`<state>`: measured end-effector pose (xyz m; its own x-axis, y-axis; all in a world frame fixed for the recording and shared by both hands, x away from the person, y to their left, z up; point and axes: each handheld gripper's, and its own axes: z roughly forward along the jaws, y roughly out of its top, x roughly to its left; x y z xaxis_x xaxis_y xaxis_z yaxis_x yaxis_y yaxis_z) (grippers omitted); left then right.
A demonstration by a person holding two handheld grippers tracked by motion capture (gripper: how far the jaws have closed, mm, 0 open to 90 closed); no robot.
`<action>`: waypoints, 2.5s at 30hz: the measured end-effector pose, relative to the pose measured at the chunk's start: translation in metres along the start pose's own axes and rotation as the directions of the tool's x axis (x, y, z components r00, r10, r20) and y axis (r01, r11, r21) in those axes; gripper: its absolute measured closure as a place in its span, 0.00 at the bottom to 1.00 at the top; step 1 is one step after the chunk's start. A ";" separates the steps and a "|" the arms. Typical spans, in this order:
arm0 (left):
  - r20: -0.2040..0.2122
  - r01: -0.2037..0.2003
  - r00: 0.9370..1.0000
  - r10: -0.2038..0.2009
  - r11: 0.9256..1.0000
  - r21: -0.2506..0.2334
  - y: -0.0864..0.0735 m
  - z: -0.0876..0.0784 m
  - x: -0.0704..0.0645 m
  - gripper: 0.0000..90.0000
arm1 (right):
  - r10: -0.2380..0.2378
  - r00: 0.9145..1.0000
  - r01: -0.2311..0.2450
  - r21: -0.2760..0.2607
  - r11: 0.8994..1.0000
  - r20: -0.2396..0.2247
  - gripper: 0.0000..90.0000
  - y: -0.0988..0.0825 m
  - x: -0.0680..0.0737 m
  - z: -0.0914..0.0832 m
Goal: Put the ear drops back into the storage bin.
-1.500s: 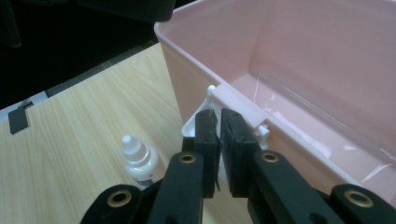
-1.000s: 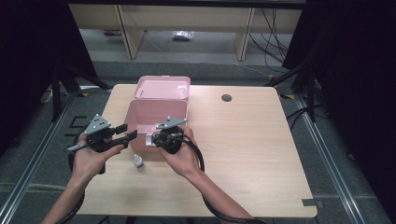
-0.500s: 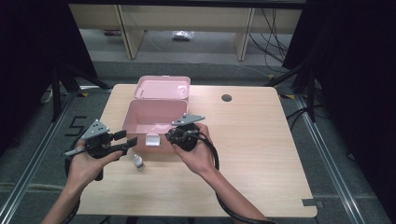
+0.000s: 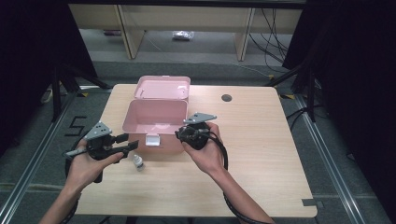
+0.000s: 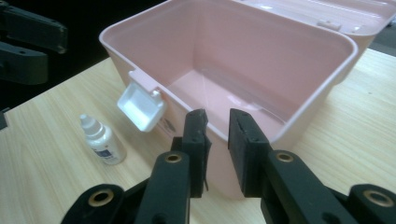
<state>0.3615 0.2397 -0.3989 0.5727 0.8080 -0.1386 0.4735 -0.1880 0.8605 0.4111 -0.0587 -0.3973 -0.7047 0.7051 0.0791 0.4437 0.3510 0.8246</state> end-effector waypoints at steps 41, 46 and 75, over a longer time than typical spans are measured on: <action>0.069 -0.143 0.990 0.126 0.816 0.560 0.008 0.041 0.009 0.67 | 0.032 0.999 -0.031 0.069 0.997 -0.016 0.85 -0.009 -0.015 -0.009; 0.084 -0.148 0.989 0.122 0.795 0.588 0.009 0.047 0.008 0.68 | 0.033 0.999 -0.031 0.075 0.997 -0.013 0.85 -0.009 -0.014 -0.009; 0.132 -0.235 0.971 0.199 0.699 0.675 0.008 0.069 0.003 0.74 | 0.012 1.000 -0.012 0.068 0.998 -0.002 0.84 -0.009 -0.016 -0.010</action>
<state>0.4135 0.2016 -0.4261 0.7384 0.6738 -0.0279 0.6485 -0.6981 0.3033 0.4129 -0.0790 -0.4004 -0.7004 0.7080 0.0905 0.4889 0.3835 0.7835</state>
